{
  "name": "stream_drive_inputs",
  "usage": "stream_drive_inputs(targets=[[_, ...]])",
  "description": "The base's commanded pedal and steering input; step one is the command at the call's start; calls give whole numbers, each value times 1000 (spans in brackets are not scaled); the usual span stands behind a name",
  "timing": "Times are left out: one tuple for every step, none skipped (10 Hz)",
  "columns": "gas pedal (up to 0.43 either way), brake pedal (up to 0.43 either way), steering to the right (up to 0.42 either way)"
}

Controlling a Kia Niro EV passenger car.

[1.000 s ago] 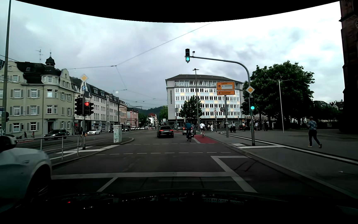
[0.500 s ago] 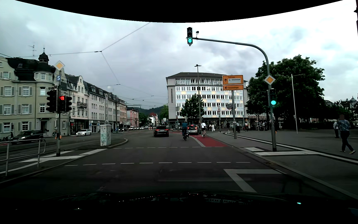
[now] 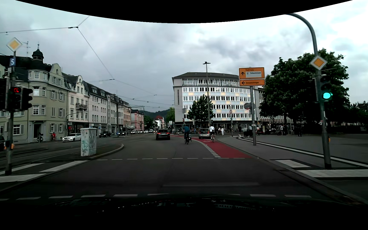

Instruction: Follow the waypoints while adhering to traffic rules and regulations

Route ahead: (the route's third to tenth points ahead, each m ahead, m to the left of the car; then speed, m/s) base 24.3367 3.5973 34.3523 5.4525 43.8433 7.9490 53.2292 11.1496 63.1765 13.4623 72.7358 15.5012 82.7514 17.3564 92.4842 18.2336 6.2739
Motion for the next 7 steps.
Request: stream_drive_inputs(targets=[[157, 0, -27], [157, 0, -27], [157, 0, -26], [157, 0, -27], [157, 0, -28], [157, 0, -30], [157, 0, -34]])
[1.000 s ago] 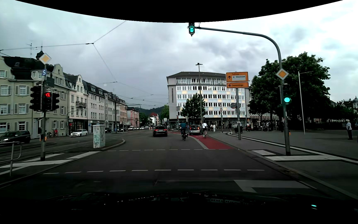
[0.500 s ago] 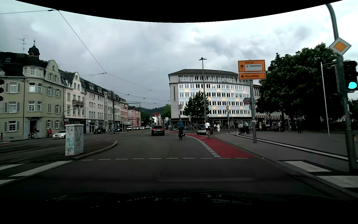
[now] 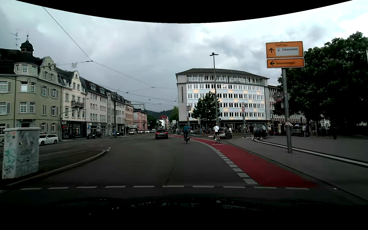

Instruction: Follow the waypoints while adhering to traffic rules and regulations

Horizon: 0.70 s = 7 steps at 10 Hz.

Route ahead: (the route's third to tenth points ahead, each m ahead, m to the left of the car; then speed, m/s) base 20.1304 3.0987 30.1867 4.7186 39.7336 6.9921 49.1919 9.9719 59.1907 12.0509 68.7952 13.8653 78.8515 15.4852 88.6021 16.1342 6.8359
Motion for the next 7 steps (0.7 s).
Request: stream_drive_inputs(targets=[[157, 0, -37], [157, 0, -40], [157, 0, -43], [157, 0, -45], [157, 0, -48], [157, 0, -51], [157, 0, -53]])
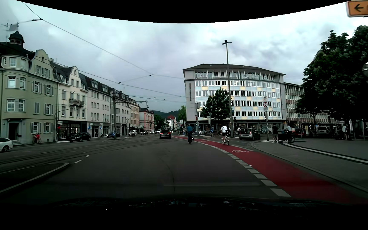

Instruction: Follow the waypoints while adhering to traffic rules and regulations

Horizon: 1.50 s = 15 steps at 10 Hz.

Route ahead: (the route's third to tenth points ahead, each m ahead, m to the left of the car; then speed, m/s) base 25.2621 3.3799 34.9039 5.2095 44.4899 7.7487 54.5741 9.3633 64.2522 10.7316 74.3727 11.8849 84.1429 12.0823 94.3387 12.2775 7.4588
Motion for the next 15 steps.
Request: stream_drive_inputs(targets=[[157, 0, -55], [157, 0, -56], [157, 0, -55], [169, 0, -57], [169, 0, -57], [169, 0, -57], [169, 0, -57], [169, 0, -58], [169, 0, -58], [169, 0, -58], [169, 0, -58], [169, 0, -58], [169, 0, -57], [157, 0, -56], [157, 0, -55]])
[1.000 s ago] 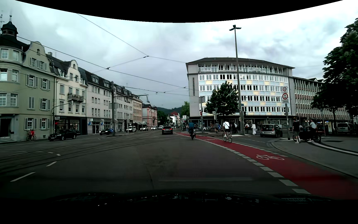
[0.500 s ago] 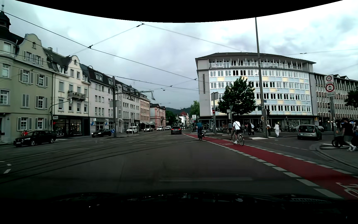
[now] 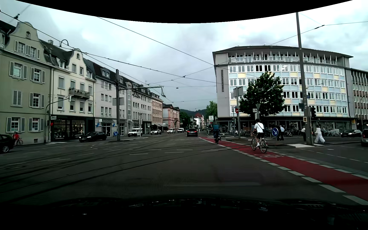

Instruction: Follow the waypoints while adhering to traffic rules and regulations

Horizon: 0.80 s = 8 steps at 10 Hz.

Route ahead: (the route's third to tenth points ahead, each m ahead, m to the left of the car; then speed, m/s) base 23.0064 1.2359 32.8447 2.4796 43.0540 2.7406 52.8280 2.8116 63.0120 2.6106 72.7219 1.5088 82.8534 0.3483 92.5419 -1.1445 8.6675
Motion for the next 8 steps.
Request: stream_drive_inputs(targets=[[150, 0, -52], [150, 0, -47], [150, 0, -44], [138, 0, -40], [98, 0, -36], [98, 0, -33], [98, 0, -26], [98, 0, -19]])
